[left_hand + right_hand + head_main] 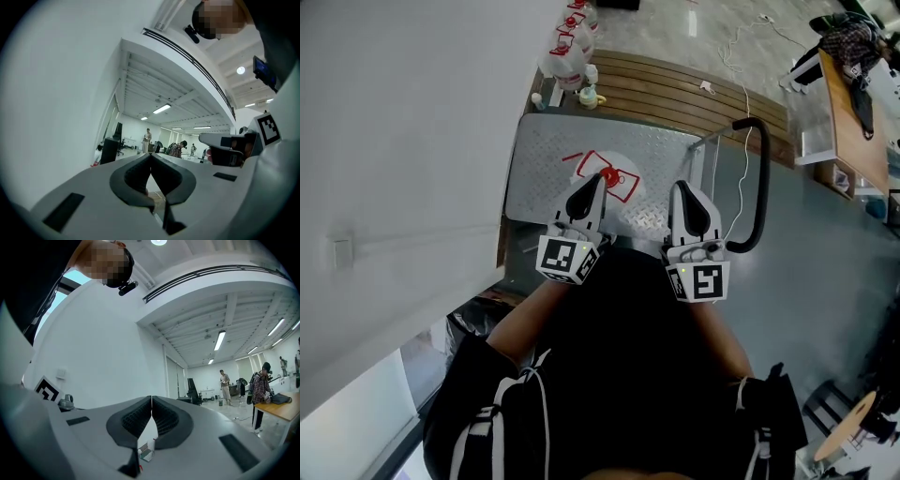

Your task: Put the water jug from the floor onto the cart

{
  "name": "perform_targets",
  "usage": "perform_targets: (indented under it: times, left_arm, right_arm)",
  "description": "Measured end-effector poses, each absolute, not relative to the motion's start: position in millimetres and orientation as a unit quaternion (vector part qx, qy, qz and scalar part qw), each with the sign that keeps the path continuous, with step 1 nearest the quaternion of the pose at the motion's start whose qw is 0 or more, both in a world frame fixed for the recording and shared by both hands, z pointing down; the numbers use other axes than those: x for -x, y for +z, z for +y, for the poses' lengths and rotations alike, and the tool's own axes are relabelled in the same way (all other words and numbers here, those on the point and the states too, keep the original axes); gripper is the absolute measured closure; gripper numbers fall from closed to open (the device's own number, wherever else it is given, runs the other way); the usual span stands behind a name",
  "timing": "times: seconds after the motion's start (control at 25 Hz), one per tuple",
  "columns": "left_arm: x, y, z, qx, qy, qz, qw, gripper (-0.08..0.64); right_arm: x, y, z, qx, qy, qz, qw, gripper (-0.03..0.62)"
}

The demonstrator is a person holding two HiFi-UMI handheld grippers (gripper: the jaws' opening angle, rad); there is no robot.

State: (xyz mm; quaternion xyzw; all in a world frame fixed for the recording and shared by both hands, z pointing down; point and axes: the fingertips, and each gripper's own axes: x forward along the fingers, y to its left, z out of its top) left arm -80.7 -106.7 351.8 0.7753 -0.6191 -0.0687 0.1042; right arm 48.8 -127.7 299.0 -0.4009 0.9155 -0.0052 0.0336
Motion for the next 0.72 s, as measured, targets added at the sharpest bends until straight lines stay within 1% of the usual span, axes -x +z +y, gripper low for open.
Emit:
perform_targets:
  times: [0.16,0.48,0.72]
  left_arm:
    - [83.3,336.9,-102.8,-0.766,-0.064,-0.636,0.062,0.541]
    - [83.2,334.9,-99.9,-0.771,-0.061,-0.631,0.054,0.542]
    - [94.0,339.1,-101.1,-0.766,-0.056,-0.638,0.055,0.542]
  right_arm:
    - [-51.2,300.2,-125.0,0.406,-0.002,0.913,0.026,0.574]
    - [-50.8,301.8,-123.9,0.419,0.002,0.908,0.016,0.574]
    - [-52.1,303.6,-126.9,0.428,-0.002,0.904,0.020,0.574]
